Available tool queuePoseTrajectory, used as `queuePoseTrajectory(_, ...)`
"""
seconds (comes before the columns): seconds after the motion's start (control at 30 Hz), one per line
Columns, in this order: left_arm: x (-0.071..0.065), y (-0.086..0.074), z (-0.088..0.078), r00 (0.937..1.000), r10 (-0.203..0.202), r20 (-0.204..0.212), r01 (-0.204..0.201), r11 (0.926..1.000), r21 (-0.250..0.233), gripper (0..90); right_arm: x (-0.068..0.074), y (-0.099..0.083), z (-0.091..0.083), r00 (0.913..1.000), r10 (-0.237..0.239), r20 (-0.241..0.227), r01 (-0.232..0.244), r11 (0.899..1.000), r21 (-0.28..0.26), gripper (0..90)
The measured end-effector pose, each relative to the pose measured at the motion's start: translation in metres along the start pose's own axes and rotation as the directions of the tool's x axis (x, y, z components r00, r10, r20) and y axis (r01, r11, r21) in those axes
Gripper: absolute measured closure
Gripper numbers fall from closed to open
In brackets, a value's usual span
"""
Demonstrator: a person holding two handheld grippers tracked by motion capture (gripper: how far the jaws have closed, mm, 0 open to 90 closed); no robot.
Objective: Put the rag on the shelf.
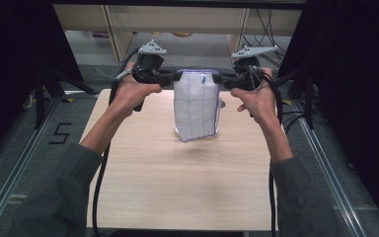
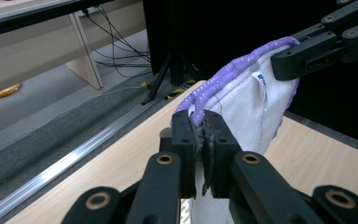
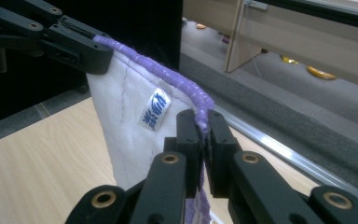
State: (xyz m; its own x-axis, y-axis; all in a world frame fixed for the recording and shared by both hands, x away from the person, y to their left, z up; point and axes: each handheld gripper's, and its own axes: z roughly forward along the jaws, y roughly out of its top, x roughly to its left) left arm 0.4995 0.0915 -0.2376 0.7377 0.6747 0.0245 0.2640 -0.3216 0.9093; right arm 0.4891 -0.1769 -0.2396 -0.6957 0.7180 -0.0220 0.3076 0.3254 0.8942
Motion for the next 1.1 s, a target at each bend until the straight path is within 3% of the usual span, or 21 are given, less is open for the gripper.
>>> queuePoseTrajectory(0.17, 0.009, 0.009, 0.008, 0.9997, -0.017, -0.017, 0.017, 0.9997, -0.02, 83.8, -0.01, 0.01, 0.006, 0.9994, 0.034, 0.009, -0.034, 0.999, -0.002, 86.2)
queuePoseTrajectory(0.2, 0.011, 0.011, 0.01, 0.9995, -0.022, -0.02, 0.022, 0.9994, -0.029, 83.8, -0.013, 0.012, 0.008, 0.9999, 0.014, 0.011, -0.014, 1.0, -0.011, 86.2)
queuePoseTrajectory(0.3, 0.018, 0.013, 0.015, 0.9986, -0.044, -0.029, 0.043, 0.998, -0.047, 83.6, -0.017, 0.016, 0.011, 0.9989, 0.043, 0.021, -0.042, 0.999, -0.016, 86.1)
queuePoseTrajectory(0.57, 0.027, 0.022, 0.031, 0.9975, -0.023, -0.067, 0.018, 0.9976, -0.067, 83.5, -0.031, 0.026, 0.024, 0.9962, 0.073, 0.047, -0.072, 0.997, -0.03, 86.1)
queuePoseTrajectory(0.67, 0.035, 0.02, 0.039, 0.9966, -0.052, -0.063, 0.046, 0.9948, -0.091, 83.3, -0.038, 0.028, 0.029, 0.9949, 0.082, 0.059, -0.08, 0.996, -0.036, 86.0)
queuePoseTrajectory(0.7, 0.037, 0.019, 0.042, 0.9964, -0.058, -0.061, 0.052, 0.9937, -0.099, 83.3, -0.039, 0.028, 0.031, 0.992, 0.113, 0.057, -0.111, 0.993, -0.035, 86.0)
queuePoseTrajectory(0.87, 0.049, 0.013, 0.059, 0.9967, -0.042, -0.069, 0.035, 0.9936, -0.107, 82.9, -0.05, 0.023, 0.047, 0.9886, 0.13, 0.077, -0.128, 0.991, -0.031, 85.8)
queuePoseTrajectory(0.93, 0.055, 0.011, 0.067, 0.9951, -0.074, -0.065, 0.065, 0.9895, -0.129, 82.8, -0.053, 0.021, 0.055, 0.9881, 0.13, 0.083, -0.127, 0.991, -0.039, 85.8)
queuePoseTrajectory(1.1, 0.063, 0.001, 0.085, 0.9936, -0.08, -0.08, 0.069, 0.9883, -0.136, 82.9, -0.059, 0.015, 0.074, 0.985, 0.119, 0.125, -0.116, 0.993, -0.035, 85.6)
